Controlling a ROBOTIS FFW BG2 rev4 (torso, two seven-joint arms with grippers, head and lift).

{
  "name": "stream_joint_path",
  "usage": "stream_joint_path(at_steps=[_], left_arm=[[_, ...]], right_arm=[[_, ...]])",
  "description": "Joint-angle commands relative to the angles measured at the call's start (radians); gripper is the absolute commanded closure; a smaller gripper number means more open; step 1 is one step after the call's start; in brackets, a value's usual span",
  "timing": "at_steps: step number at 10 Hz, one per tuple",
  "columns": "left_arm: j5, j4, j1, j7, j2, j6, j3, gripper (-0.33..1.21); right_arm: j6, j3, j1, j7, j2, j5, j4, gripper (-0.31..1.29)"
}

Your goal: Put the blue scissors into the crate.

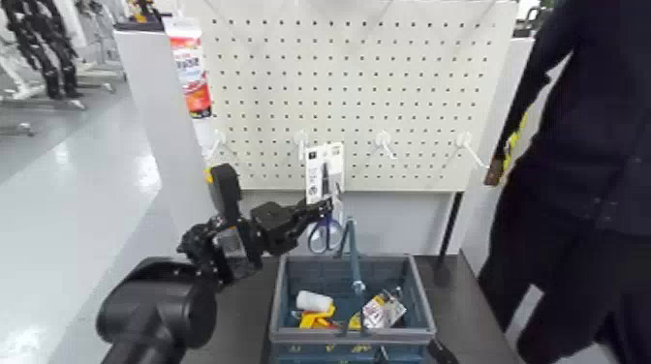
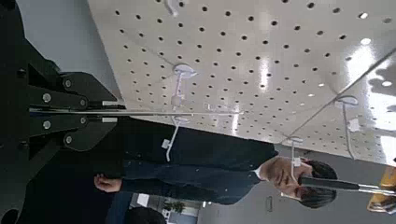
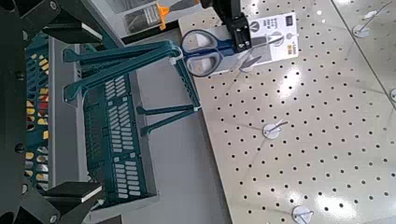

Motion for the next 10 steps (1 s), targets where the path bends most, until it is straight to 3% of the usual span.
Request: stream_joint_path(at_steps=[1, 10], left_arm=[[-0.011, 0.042, 0.008, -0.021, 0.000, 0.003, -0.007, 1.19], [-0.060, 0.199, 0.018, -0.054, -0.008, 0.005, -0.008, 1.19]], right_arm=[[-0.002, 0.000, 0.000, 0.000, 0.000, 0.000, 0.000, 0.18], [-0.003, -0.001, -0.001, 0.000, 0.000, 0.000, 0.000, 0.18]])
